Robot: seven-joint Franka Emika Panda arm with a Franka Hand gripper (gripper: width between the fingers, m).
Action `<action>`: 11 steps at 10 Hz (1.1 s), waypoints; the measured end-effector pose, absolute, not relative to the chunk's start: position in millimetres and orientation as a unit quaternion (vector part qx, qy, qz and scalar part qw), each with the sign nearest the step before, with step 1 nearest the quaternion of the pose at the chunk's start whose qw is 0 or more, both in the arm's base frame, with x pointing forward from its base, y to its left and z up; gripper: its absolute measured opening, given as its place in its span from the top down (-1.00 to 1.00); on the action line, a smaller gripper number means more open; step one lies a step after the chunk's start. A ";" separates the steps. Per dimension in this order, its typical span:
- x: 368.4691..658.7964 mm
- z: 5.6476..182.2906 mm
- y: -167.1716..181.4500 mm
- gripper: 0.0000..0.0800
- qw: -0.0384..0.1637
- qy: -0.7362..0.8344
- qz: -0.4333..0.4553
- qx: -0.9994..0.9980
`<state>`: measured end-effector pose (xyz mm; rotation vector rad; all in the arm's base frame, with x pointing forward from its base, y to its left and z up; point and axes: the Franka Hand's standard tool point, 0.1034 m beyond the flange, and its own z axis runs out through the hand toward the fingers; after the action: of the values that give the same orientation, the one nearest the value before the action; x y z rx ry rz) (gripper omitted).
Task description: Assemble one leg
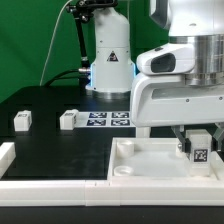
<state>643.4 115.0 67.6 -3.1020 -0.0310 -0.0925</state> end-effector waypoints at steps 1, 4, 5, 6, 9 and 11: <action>643.4 67.6 115.0 0.27 0.019 -0.009 -0.030 -0.999; 643.0 67.3 115.6 0.27 0.025 0.119 -0.026 -0.992; 642.8 67.2 115.4 0.27 0.027 0.179 -0.024 -0.983; 642.7 67.3 116.0 0.27 0.028 0.212 -0.022 -0.977; 642.3 67.1 115.2 0.27 0.030 0.361 -0.018 -0.932; 641.2 67.2 114.3 0.27 0.027 0.479 -0.014 -0.877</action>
Offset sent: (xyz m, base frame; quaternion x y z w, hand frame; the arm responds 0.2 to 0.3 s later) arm 0.0000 0.0000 0.0000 0.0000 0.0000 0.1593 0.9872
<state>641.2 114.3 67.2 -2.7099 1.4788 -0.0424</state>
